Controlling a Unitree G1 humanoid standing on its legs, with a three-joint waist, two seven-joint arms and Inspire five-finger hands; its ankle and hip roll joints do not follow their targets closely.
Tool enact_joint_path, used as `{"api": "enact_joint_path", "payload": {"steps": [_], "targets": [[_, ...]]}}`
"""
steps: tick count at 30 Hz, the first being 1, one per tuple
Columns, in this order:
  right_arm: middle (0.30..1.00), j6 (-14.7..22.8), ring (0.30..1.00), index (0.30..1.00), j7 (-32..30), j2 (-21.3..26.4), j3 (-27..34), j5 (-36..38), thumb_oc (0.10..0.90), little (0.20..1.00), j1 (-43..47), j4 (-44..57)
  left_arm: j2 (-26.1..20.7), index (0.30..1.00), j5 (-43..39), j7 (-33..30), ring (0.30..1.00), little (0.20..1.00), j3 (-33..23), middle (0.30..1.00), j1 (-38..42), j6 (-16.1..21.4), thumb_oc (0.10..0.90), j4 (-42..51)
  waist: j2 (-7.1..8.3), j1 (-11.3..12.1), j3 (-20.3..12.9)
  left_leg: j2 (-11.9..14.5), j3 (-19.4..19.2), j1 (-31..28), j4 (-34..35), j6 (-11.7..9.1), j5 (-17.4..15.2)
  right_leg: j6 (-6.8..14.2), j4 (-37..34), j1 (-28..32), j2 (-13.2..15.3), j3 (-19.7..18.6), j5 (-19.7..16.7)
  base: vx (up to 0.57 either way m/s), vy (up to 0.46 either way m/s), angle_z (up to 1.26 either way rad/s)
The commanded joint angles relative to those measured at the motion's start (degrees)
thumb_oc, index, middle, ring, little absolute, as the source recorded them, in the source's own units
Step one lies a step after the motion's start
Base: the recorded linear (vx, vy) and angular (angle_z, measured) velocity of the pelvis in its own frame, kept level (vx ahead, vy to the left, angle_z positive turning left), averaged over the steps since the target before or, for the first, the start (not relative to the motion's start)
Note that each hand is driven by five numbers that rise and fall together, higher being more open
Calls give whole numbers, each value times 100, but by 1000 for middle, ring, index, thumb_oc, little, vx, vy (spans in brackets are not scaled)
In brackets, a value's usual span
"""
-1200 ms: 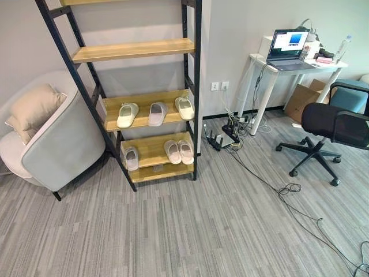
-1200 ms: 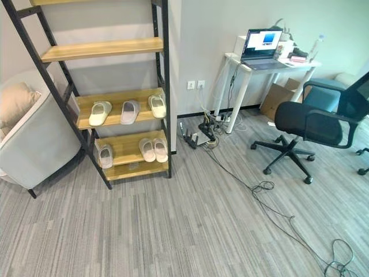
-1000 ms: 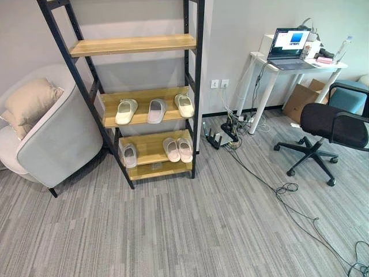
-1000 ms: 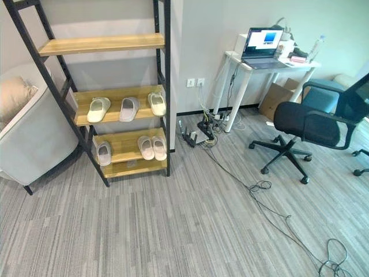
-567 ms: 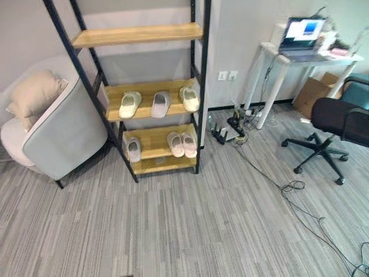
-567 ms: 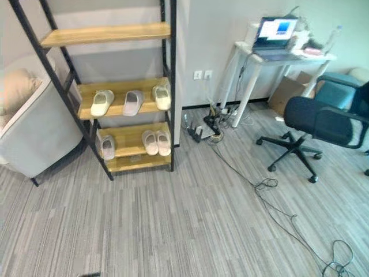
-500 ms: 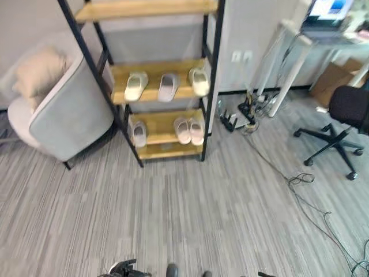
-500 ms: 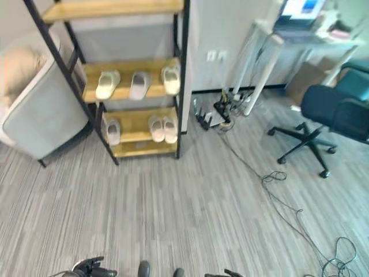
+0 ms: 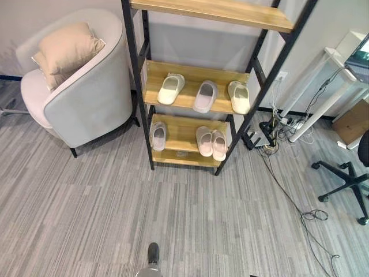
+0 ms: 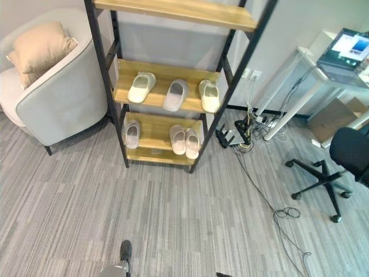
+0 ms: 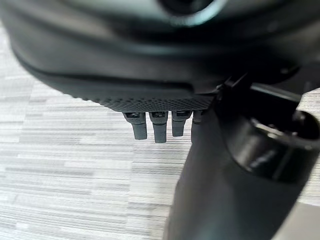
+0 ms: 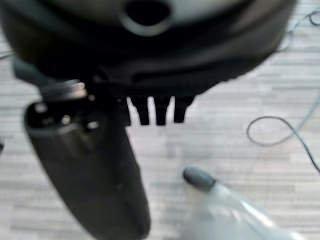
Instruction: Arrange the slippers neatly on the shoe rack.
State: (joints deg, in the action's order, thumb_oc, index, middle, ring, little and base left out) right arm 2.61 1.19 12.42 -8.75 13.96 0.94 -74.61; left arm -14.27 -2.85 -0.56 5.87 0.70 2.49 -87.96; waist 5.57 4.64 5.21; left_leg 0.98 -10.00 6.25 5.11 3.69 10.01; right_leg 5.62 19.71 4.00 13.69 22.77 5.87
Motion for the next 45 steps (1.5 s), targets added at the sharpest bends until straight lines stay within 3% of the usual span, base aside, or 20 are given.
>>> {"api": "enact_joint_path", "payload": {"steps": [1, 2, 5, 6, 10, 13, 16, 17, 21, 24, 26, 28, 33, 35, 36, 38, 41, 42, 43, 45], "targets": [[900, 246, 900, 900, -64, 139, -158, 122, 800, 900, 372, 364, -330, 900, 242, -121, 900, 900, 241, 900, 345, 260, 800, 283, 24, -111, 93, -13, 52, 13, -434, -156, -975, 70, -19, -382, 179, -590, -638, 88, 75, 20], [900, 246, 900, 900, -64, 138, -158, 122, 800, 900, 374, 363, -330, 900, 242, -121, 900, 900, 240, 900, 347, 261, 800, 282, 28, -106, 95, -15, 46, 11, -432, -155, -975, 70, -6, -390, 184, -599, -631, 256, 124, 20], [900, 280, 900, 900, -8, 43, -527, 12, 800, 900, 548, 370, -545, 900, -216, -89, 900, 900, 235, 900, 812, 345, 800, 479, -135, -393, 252, -13, 213, -385, -338, -192, -1168, -41, -600, -858, -260, -858, -307, 324, -7, 36], [900, 250, 900, 900, -14, 60, -618, -141, 800, 900, 557, 320, -551, 900, -228, -107, 900, 900, 318, 900, 959, 398, 800, 584, -132, -498, 269, -98, 293, -582, -305, -197, -1297, 42, -1231, -911, -357, -1009, -428, 381, -87, 47], [900, 168, 900, 900, -15, 105, -609, -346, 800, 900, 574, 207, -466, 900, -105, -123, 900, 900, 418, 900, 1070, 431, 800, 605, -187, -687, 237, -176, 465, -961, -185, -240, -1489, 260, -2048, -1395, -442, -1218, -967, 295, -92, 32], [900, 147, 900, 900, 14, 130, -533, -430, 800, 900, 527, 196, -347, 900, 48, -107, 900, 900, 424, 900, 931, 400, 800, 472, -247, -768, 197, -93, 486, -1299, -168, -323, -1686, 362, -2377, -1643, -441, -880, -1209, 318, -162, 10], [900, 159, 900, 900, 26, 191, -496, -473, 800, 900, 491, 140, -275, 900, 404, -81, 900, 900, 517, 900, 770, 376, 800, 295, -194, -788, 80, -46, 507, -1445, -226, -375, -1894, 316, -2432, -1482, -418, -869, -1248, 309, -256, 7], [900, 170, 900, 900, 44, 239, -496, -485, 800, 900, 458, 45, -211, 900, 593, -66, 900, 900, 580, 900, 615, 342, 800, 194, -234, -832, -50, 147, 541, -1557, -308, -463, -1948, 191, -2349, -1342, -563, -982, -1193, 398, -344, 32], [900, 204, 900, 900, 50, 340, -624, -569, 800, 900, 478, 61, -68, 900, 660, 10, 900, 900, 670, 900, 488, 338, 800, 238, -328, -840, -135, 491, 524, -1487, -709, -685, -1751, -9, -2240, -1140, -785, -952, -968, 202, -245, 13], [900, 244, 900, 900, 31, 421, -723, -591, 800, 900, 593, 192, -6, 900, 627, 0, 900, 900, 744, 900, 498, 324, 800, 361, -258, -718, -52, 801, 639, -987, -2063, -965, -1060, -324, -2232, -779, -1037, -951, -659, 151, -272, -4], [900, 293, 900, 900, -26, 517, -734, -529, 800, 900, 707, 302, 63, 900, 513, -54, 900, 900, 786, 900, 574, 336, 800, 503, -109, -609, 78, 859, 642, -573, -2889, -890, -859, -463, -2249, -542, -1046, -911, -508, 173, -282, 0], [900, 323, 900, 900, -108, 542, -828, -621, 800, 900, 816, 383, 148, 900, 458, -115, 900, 900, 880, 900, 668, 348, 800, 634, -37, -525, 173, 911, 429, -283, -2894, -799, -965, -479, -2267, -407, -1028, -897, -396, 162, -120, -4], [900, 414, 900, 900, -293, 563, -1391, -1312, 800, 900, 1021, 674, 238, 900, 436, -226, 900, 900, 1004, 900, 735, 405, 800, 765, -5, -357, 197, 743, 515, -201, -1586, -791, -1257, -360, -2325, -196, -1025, -896, -209, 172, 50, 7], [900, 417, 900, 900, -365, 594, -1492, -1501, 800, 900, 1060, 747, 224, 900, 414, -282, 900, 900, 985, 900, 748, 393, 800, 776, -35, -292, 199, 862, 714, -46, -1039, -864, -989, -329, -2307, -123, -1047, -876, -95, 205, 165, 5], [900, 416, 900, 900, -415, 608, -1440, -1444, 800, 900, 1083, 735, 182, 900, 424, -329, 900, 900, 997, 900, 771, 376, 800, 718, -59, -225, 249, 1032, 883, 294, -574, -951, -576, -327, -2291, 2, -1061, -851, 56, 278, 245, 13], [900, 405, 900, 900, -454, 598, -1422, -1467, 800, 900, 1092, 708, 118, 900, 512, -364, 900, 900, 1009, 900, 782, 323, 800, 620, -34, -172, 306, 1156, 739, 555, -134, -1001, -414, -292, -2310, 200, -1017, -790, 226, 268, 272, 24], [900, 411, 900, 900, -458, 581, -1411, -1517, 800, 900, 1129, 717, 78, 900, 598, -373, 900, 900, 936, 900, 715, 283, 800, 560, -52, -104, 293, 1242, 546, 619, -11, -1024, -452, -233, -2340, 346, -983, -809, 259, 199, 265, 9], [900, 431, 900, 900, -453, 532, -1380, -1540, 800, 900, 1157, 747, 43, 900, 669, -404, 900, 900, 814, 900, 564, 257, 800, 460, -107, -20, 174, 1172, 709, 466, -11, -1037, -283, -128, -2292, 382, -885, -848, 204, 378, 461, -16], [900, 144, 900, 900, -272, 796, -1349, -1370, 800, 900, 1792, 1262, -110, 900, 686, -368, 900, 900, 850, 900, 502, 238, 800, 349, -27, 20, 73, 1133, 710, 358, -11, -1057, -228, -70, -2294, 424, -785, -873, 158, 380, 492, -24], [900, 459, 900, 900, -174, 1216, -1163, -1365, 800, 900, 724, 2545, -183, 900, 703, -253, 900, 900, 576, 900, 403, 271, 800, 381, 97, -143, 26, 1011, 557, 204, -74, -941, -358, 115, -2227, 337, -532, -1073, -27, 201, 384, -44]]}}
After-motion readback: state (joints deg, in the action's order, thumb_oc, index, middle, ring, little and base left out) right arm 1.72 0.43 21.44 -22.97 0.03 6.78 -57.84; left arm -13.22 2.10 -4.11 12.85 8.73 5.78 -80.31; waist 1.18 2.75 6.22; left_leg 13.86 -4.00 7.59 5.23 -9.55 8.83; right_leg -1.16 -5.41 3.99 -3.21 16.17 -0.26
